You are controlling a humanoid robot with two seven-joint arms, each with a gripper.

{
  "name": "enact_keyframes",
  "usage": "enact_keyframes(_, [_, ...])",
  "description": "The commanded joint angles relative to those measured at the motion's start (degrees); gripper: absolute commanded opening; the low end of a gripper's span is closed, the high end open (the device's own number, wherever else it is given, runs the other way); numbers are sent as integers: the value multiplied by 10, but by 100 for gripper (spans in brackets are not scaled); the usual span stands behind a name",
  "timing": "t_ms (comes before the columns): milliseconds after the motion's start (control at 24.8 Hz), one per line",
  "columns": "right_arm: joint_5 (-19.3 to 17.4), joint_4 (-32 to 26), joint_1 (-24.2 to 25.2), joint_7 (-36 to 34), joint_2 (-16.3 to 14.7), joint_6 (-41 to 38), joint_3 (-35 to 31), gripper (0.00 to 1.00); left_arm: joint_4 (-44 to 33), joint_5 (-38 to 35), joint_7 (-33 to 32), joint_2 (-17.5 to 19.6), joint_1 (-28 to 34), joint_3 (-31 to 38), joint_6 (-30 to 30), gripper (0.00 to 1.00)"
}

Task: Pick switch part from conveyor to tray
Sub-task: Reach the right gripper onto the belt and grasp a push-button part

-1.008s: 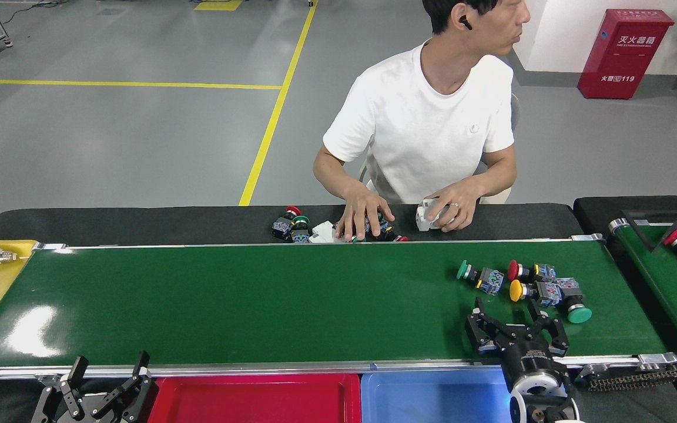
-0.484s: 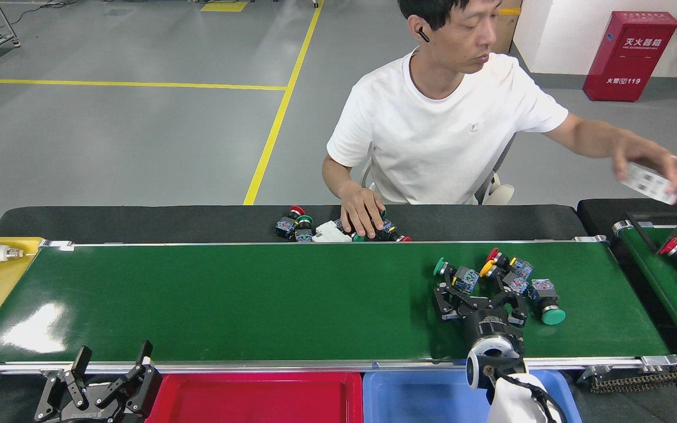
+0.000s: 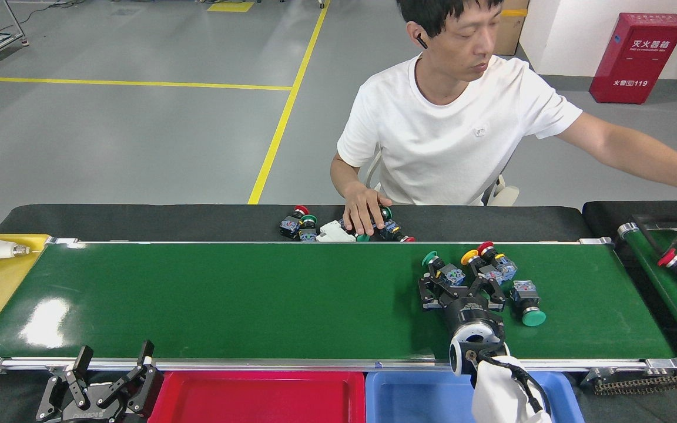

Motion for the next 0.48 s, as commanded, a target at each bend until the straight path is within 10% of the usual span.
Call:
enact_keyframes(0, [-3,-6,-11,5,-6,-38,0,40,-7,1,-1,-1,0,2,1,100])
enact_keyframes(121, [-15,-6,-9,36,-6,-62,-1,13,-7,1,2,-1,-1,7,1,100])
enact_keyframes(444, [-32,-35,-8,43,-5,-81,-1,6,-7,2,6,-9,4,44,-84,100])
